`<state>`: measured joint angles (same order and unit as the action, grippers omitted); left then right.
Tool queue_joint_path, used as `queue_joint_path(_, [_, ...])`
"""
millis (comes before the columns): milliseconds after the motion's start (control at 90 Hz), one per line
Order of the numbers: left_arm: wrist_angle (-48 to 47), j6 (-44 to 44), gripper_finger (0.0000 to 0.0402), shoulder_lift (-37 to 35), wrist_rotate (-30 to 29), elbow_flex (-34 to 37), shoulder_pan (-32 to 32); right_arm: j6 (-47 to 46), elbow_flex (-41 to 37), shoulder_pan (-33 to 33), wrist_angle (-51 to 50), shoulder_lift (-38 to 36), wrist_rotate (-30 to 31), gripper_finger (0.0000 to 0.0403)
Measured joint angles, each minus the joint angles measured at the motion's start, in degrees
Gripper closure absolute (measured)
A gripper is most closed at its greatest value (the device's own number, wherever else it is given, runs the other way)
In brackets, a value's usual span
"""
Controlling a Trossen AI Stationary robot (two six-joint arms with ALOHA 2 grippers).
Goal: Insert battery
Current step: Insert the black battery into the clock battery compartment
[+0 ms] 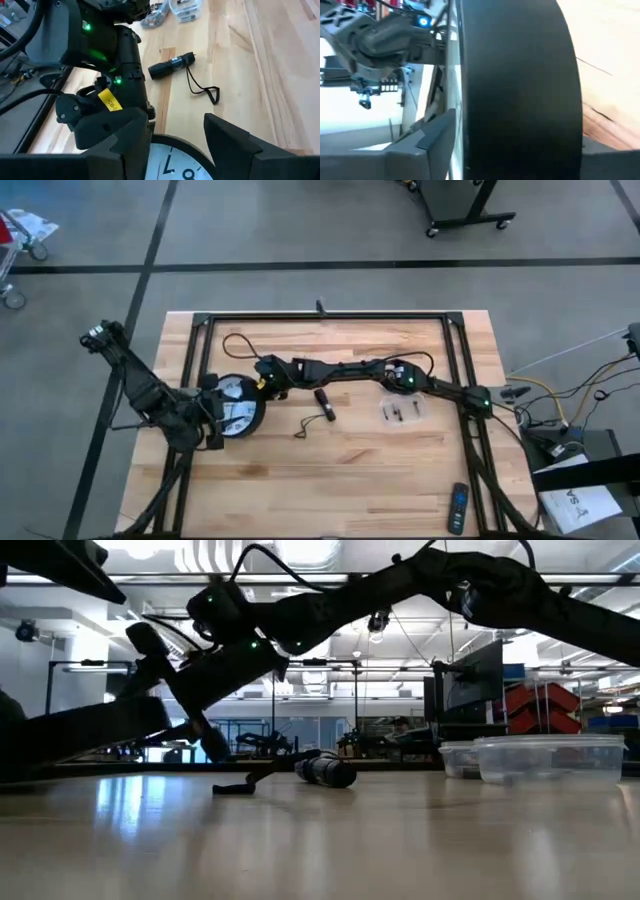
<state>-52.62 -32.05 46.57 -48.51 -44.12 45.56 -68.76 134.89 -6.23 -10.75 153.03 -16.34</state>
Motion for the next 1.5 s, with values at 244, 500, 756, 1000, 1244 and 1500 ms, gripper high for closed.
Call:
queue_joint_path(244, [0.0,-0.6,0.0196,0.2,-0.3,0.0,0.0,6.2,0.0,1.4,-1.9,0.5,0.2,0.0093])
queue_joint_path(500, [0.0,-1.3,0.0183,0.3,0.0,0.0,0.0,15.9,0.1,1.5,-11.4,-0.6,2.6,0.0092])
queue_joint_path(756, [0.0,-1.9,0.0183,0.3,0.1,0.0,0.0,16.5,0.1,1.9,-10.9,-1.0,3.5,0.0106])
queue_joint_path(1000, [0.0,-2.0,0.0192,0.6,0.5,0.0,0.0,14.2,0.0,2.4,-10.0,-1.2,2.8,0.0068])
queue_joint_path(1244, [-0.1,-3.2,0.0188,1.4,1.6,0.0,-0.1,23.4,0.0,2.3,-10.1,-1.5,3.8,0.0044])
queue_joint_path(1500, [-0.2,-3.2,0.018,2.2,1.6,0.0,0.0,17.1,0.0,2.9,-10.5,-1.7,2.3,0.0044])
